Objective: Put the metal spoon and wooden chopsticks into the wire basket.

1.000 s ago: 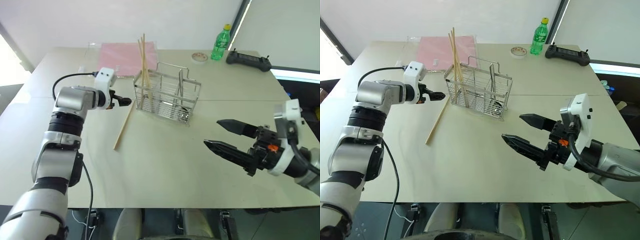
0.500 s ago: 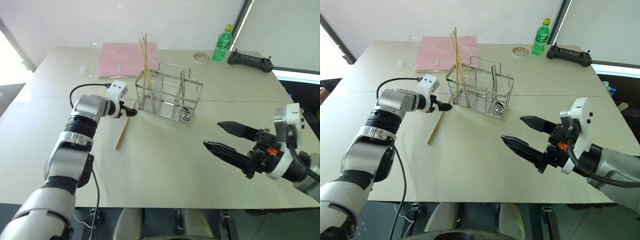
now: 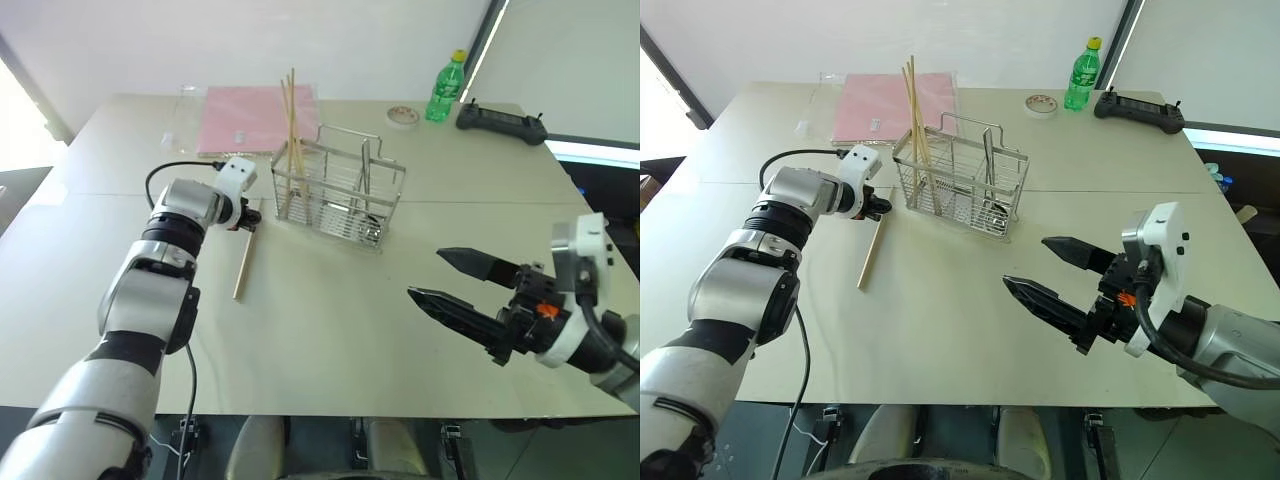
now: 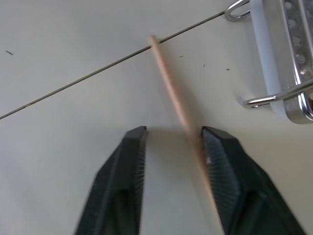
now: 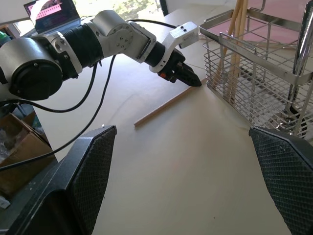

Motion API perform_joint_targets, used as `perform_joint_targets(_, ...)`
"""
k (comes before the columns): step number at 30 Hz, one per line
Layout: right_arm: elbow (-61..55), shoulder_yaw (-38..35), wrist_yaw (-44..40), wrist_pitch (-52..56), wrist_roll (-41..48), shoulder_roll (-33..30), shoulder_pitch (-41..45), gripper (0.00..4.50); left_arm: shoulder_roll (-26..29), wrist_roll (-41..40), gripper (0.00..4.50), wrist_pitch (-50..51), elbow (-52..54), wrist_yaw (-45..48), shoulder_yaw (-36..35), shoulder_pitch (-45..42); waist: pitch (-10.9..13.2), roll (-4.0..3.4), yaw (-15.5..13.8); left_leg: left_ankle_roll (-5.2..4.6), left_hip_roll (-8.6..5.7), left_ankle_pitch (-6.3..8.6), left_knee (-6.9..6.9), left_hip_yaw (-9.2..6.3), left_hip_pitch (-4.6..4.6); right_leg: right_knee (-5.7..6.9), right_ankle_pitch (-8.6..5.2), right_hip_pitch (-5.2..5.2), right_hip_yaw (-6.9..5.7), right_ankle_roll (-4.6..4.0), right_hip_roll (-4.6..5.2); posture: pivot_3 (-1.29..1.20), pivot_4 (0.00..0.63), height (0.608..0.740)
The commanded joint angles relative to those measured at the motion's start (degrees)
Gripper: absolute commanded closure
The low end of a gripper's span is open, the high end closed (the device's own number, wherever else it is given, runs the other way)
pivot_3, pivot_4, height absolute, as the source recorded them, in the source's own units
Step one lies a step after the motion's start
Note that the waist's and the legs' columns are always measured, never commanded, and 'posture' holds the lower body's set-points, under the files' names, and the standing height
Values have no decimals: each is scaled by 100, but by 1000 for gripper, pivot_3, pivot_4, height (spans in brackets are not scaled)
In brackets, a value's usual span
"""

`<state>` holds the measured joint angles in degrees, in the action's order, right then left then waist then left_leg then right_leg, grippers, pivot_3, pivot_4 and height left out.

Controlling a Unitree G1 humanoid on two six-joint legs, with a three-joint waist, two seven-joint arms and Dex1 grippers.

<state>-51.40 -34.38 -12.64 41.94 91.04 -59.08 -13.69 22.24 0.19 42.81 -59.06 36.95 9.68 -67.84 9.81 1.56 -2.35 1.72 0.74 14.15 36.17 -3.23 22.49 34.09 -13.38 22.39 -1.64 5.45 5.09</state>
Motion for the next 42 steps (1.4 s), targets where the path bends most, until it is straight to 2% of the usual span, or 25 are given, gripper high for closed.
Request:
perform_joint_targets(1, -70, -177, -20, -154, 101, -9, 13, 34, -47, 70, 4415, 51, -139, 50, -49, -46, 0, 0, 2, 0, 0, 0, 0, 0, 0, 0, 0, 0, 0, 0, 0, 0, 150, 721)
perform_joint_targets(7, -10, -185, -105, -134, 73, -47, 37, 34, 102, -17, 4415, 222, -246, -42, -367, -135, 0, 0, 14, 0, 2, 0, 0, -1, -3, 3, 0, 1, -1, 0, -1, 0, 150, 721)
perform_joint_targets(10, 29, -190, -173, -104, 61, -77, 38, 34, 279, -172, 4415, -213, -345, -615, -852, -178, 1, 1, 27, 0, 2, 0, -1, 1, -3, 2, 0, 2, 0, 0, -1, 0, 150, 721)
perform_joint_targets(14, 83, -115, -198, -107, 47, -114, 101, 34, 406, -643, 4415, -1598, -276, -2026, -1920, -372, 5, 8, 11, 0, 9, 0, -2, -2, 0, 8, 3, 10, -2, 5, -6, 0, 150, 721)
perform_joint_targets(17, 106, -64, -198, -108, 68, -127, 150, 34, 448, -964, 4415, -2443, -131, -2535, -2504, -500, 5, 8, -8, 0, 8, 0, -2, -1, 1, 6, 15, 7, -3, 27, -4, 0, 150, 721)
perform_joint_targets(20, 145, -38, -213, -87, 85, -135, 182, 34, 415, -1257, 4415, -3500, 432, -2561, -2885, -634, 7, 12, -7, 1, 1, 0, 0, 0, 3, 1, 15, 3, -3, 28, 3, 0, 150, 721)
perform_joint_targets(24, 176, -17, -249, -65, 114, -173, 217, 34, 132, -1680, 4415, -3742, 1305, -2166, -2960, -826, 7, 13, -10, 2, -5, 0, 1, 7, 4, -2, 16, 1, -2, 28, 8, 0, 150, 721)
perform_joint_targets(32, 219, 81, -292, -45, 104, -227, 297, 34, -583, -2376, 4415, -2953, 3018, -1562, -2613, -711, 4, 6, 23, 2, -3, -1, 3, 9, -6, 1, 10, -7, 1, 18, 3, 0, 150, 721)
perform_joint_targets(38, 196, 78, -248, -63, 142, -222, 321, 34, -828, -2062, 4415, -3215, 3412, -1253, -2040, -216, 0, 0, 16, 1, 3, -1, 4, 7, -10, 7, 4, -8, 3, 5, -7, 0, 150, 721)
perform_joint_targets(42, 143, 18, -190, -87, 178, -177, 255, 34, -926, -1990, 4415, -3423, 3383, -1194, -1932, -114, 1, 2, 7, 1, 2, -1, 8, 7, -5, 5, 3, -7, 4, 4, -8, 0, 150, 721)
